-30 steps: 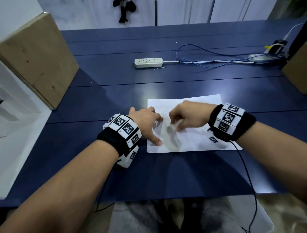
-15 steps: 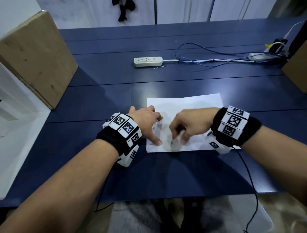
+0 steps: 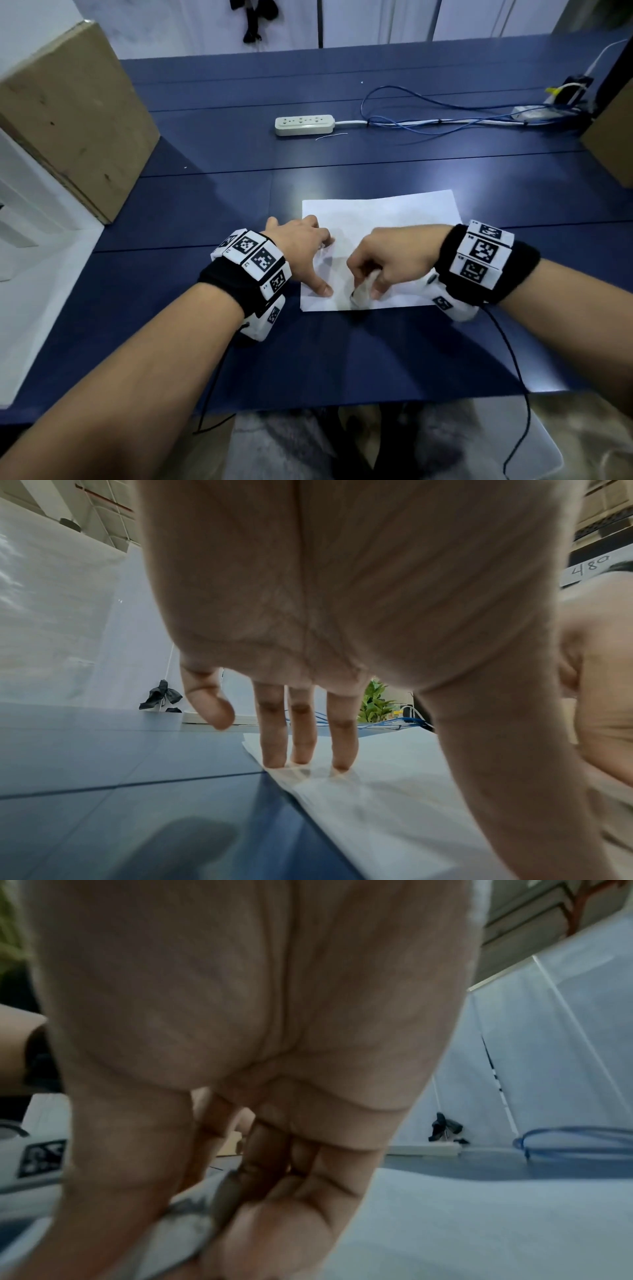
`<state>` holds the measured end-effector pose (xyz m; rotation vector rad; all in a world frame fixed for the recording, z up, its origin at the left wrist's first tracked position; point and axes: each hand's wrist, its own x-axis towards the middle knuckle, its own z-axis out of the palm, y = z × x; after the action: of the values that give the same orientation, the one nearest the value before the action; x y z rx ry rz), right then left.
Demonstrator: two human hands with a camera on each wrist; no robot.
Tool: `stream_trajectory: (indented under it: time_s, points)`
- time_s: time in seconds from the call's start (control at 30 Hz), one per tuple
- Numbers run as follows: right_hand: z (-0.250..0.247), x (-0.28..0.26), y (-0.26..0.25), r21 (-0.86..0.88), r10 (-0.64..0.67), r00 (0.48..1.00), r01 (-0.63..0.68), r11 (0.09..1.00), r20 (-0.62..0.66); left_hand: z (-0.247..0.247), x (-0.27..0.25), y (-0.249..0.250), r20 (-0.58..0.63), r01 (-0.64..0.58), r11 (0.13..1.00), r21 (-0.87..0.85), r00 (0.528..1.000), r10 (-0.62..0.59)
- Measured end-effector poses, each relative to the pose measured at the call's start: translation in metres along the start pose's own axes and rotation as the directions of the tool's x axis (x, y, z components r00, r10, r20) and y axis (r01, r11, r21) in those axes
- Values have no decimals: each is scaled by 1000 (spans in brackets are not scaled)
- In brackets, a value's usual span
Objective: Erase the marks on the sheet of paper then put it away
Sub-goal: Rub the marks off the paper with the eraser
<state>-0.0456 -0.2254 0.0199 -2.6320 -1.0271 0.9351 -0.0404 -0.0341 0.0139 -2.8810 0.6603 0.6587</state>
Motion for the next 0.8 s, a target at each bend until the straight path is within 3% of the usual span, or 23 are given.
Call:
stream_trajectory:
  time_s: [0.07,0.13,0.2,0.27,0.33,0.4,0.5,0.57,0.63,0.7,0.8]
  points:
    - [-10,8,6,-50,65,981,-75,996,-181,-1,0,1,-2,2,1000,8,1000,-2]
    - [-22,15,16,-2,186,921,-199,980,-343,-2,0,2,-6,12,1000,9,1000,-12]
    - [-24,17,24,11,217,900,-230,973,-378,-1,-1,1,-10,18,1000,13,1000,-17]
    - [-17,10,21,-23,134,943,-148,989,-304,-1,-1,1,-5,16,1000,16,1000,-16]
    - [-6,2,12,13,36,989,-34,999,-147,-2,0,1,7,12,1000,26,1000,-12]
    - [-3,0,8,68,-5,999,8,998,-49,-4,1,2,21,8,999,35,1000,-9]
    - [-17,12,17,-11,72,981,-76,997,-181,-7,3,4,26,11,999,31,1000,-12]
    - [-26,18,25,-2,181,929,-192,981,-323,-8,3,5,29,18,1000,25,999,-19]
    - [-23,19,28,13,196,902,-207,978,-384,-6,3,4,26,17,999,32,1000,-18]
    - [-16,10,21,6,103,949,-106,994,-297,-4,2,3,27,10,999,36,1000,-11]
    - [-2,-2,6,46,11,1000,-11,999,-16,-4,2,3,38,-1,999,49,999,-1]
